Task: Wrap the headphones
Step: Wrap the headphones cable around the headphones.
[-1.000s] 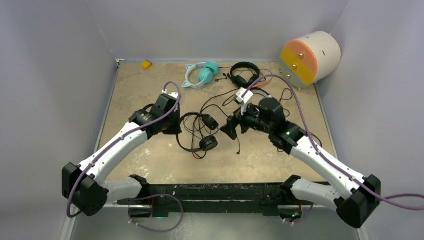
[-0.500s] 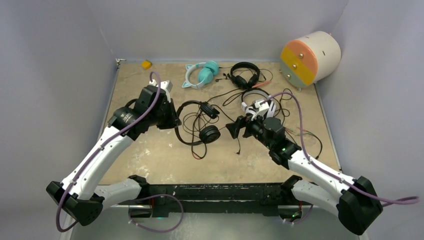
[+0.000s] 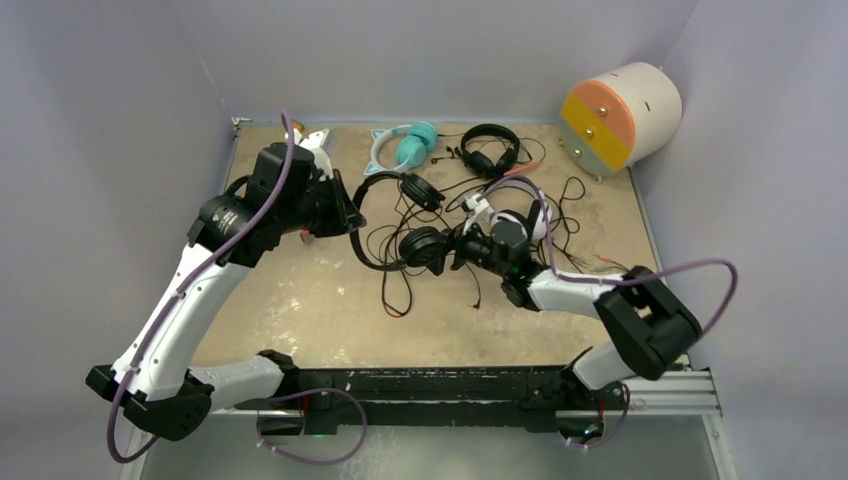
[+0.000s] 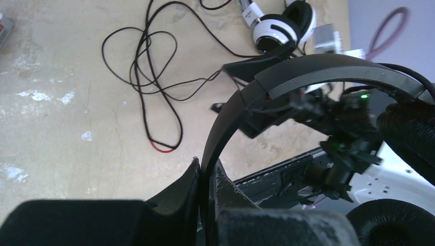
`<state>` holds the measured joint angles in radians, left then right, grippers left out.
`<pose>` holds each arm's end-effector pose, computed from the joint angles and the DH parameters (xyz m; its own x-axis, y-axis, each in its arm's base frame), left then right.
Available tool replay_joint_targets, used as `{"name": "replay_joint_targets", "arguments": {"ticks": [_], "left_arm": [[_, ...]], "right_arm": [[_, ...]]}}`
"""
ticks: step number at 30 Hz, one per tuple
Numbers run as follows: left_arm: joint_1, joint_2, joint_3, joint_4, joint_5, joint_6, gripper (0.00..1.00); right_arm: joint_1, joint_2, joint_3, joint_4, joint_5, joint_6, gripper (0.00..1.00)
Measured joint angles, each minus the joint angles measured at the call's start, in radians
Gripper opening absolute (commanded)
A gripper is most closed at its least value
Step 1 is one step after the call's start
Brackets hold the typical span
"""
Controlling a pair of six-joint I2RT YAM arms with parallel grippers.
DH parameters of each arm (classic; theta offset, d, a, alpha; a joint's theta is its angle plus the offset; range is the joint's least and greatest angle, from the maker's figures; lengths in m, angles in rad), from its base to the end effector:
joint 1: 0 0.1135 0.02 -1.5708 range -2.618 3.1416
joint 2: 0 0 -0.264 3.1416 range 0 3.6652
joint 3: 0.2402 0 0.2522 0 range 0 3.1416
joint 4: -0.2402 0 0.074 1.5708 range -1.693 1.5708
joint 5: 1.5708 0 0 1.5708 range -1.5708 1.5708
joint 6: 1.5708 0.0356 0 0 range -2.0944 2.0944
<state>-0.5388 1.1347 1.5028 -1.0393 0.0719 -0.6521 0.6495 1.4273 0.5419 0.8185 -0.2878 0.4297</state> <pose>0.1714 -0.1054 0.4288 -0.7642 -0.2484 -0.5953 0.1212 0.8512 -0.5107 0.2262 0.1844 0.2159 -0.3839 0.2100 -0.8992 -0.7100 0.5553 0.4329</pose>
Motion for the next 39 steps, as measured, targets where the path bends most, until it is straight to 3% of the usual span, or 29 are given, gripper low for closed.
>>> {"name": "replay_joint_targets", "arguments": {"ticks": [8, 12, 21, 30, 35, 39], "left_arm": [[0.0, 0.065, 0.144, -0.073, 0.053, -0.022, 0.0], [0.0, 0.089, 0.216, -0.11, 0.093, -0.036, 0.0], [0.0, 0.2, 0.55, -0.227, 0.185, -0.069, 0.0], [0.014, 0.306, 0.705, -0.264, 0.256, -0.101, 0.0], [0.086, 0.356, 0.786, -0.283, 0.204, -0.123, 0.0], [0.175, 0.363, 0.786, -0.28, 0.14, -0.158, 0.0]], "right_arm": [[0.134, 0.199, 0.156, 0.122, 0.003, -0.123, 0.89], [0.161, 0.229, 0.184, 0.17, 0.073, -0.171, 0.75], [0.151, 0.269, 0.225, 0.212, 0.058, -0.19, 0.65], [0.154, 0.267, 0.223, 0.239, -0.098, -0.183, 0.23], [0.173, 0.198, 0.158, 0.223, -0.159, -0.173, 0.09], [0.222, 0.074, 0.084, 0.196, -0.202, -0.168, 0.05]]}}
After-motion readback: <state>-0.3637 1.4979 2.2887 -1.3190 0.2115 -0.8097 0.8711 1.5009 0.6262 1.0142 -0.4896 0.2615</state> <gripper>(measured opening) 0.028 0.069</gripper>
